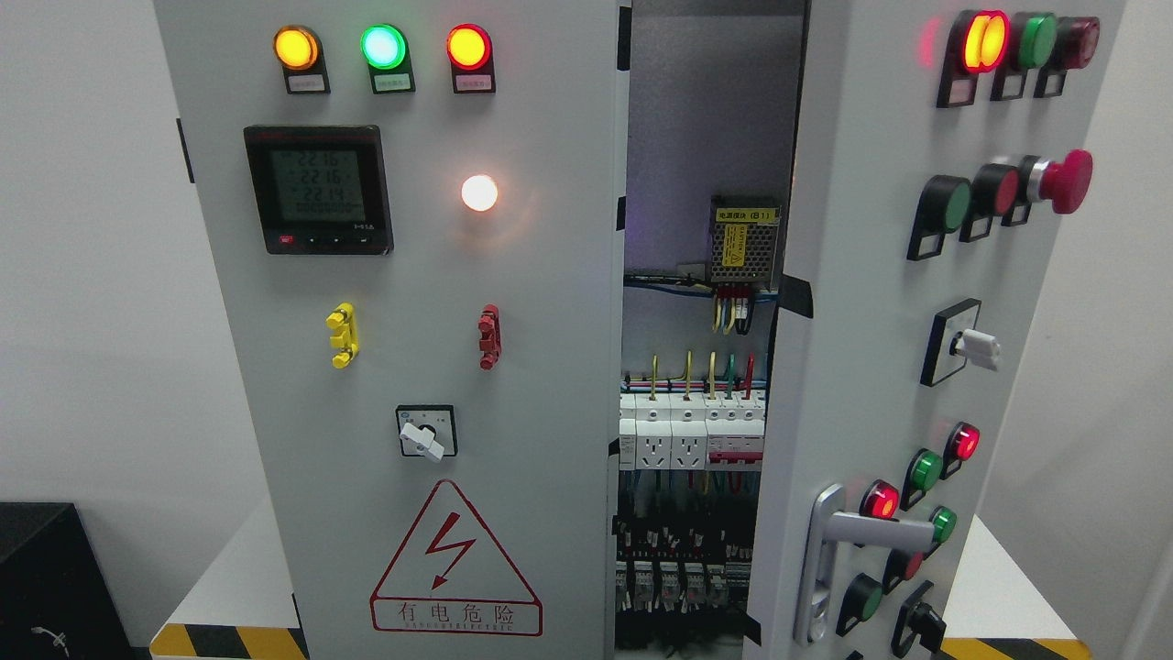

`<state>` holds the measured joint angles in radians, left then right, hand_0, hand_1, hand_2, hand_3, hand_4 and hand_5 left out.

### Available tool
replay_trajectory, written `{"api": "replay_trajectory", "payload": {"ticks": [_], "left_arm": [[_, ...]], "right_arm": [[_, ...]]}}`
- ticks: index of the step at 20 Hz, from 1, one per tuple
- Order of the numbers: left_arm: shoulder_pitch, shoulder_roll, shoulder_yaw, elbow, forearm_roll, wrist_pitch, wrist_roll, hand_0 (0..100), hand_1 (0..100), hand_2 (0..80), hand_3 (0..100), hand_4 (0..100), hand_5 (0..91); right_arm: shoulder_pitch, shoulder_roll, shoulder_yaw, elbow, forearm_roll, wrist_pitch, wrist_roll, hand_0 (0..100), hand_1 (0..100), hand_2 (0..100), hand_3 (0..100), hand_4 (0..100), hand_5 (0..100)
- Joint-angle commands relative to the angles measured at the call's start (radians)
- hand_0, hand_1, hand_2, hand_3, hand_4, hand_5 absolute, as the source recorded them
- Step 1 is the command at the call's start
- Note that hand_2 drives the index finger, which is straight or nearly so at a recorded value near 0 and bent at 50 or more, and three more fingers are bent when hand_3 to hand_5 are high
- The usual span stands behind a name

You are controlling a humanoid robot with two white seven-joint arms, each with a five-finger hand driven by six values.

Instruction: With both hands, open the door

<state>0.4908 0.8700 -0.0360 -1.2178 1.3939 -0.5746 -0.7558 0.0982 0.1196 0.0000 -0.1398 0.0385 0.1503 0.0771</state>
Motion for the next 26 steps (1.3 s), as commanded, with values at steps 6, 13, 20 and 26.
{"api": "replay_trajectory", "payload": {"ticks": [6, 13, 20, 26], "left_arm": [[-0.128, 0.564, 0.337, -0.215, 0.188, 0.264, -0.22, 0, 0, 0.0, 0, 0, 0.0], [-0.656, 0.714, 0.061, -0.195, 0.197, 0.525, -0.468, 0, 0, 0.0, 0, 0, 0.0], [-1.318, 0.705, -0.504, -0.341, 0.197, 0.674, -0.438, 0, 0, 0.0, 0, 0, 0.0], [-1.986, 0.566, -1.32, -0.356, 0.143, 0.694, -0.428, 0, 0, 0.0, 0, 0, 0.0]], "right_arm": [[0.0, 0.0, -0.018, 0.0, 0.0, 0.0, 0.0, 0, 0, 0, 0, 0, 0], [0.0, 0.0, -0.018, 0.0, 0.0, 0.0, 0.0, 0, 0, 0, 0, 0, 0], [0.0, 0.0, -0.018, 0.0, 0.001, 0.0, 0.0, 0, 0, 0, 0, 0, 0], [0.0, 0.0, -0.018, 0.0, 0.0, 0.0, 0.0, 0, 0, 0, 0, 0, 0]]}}
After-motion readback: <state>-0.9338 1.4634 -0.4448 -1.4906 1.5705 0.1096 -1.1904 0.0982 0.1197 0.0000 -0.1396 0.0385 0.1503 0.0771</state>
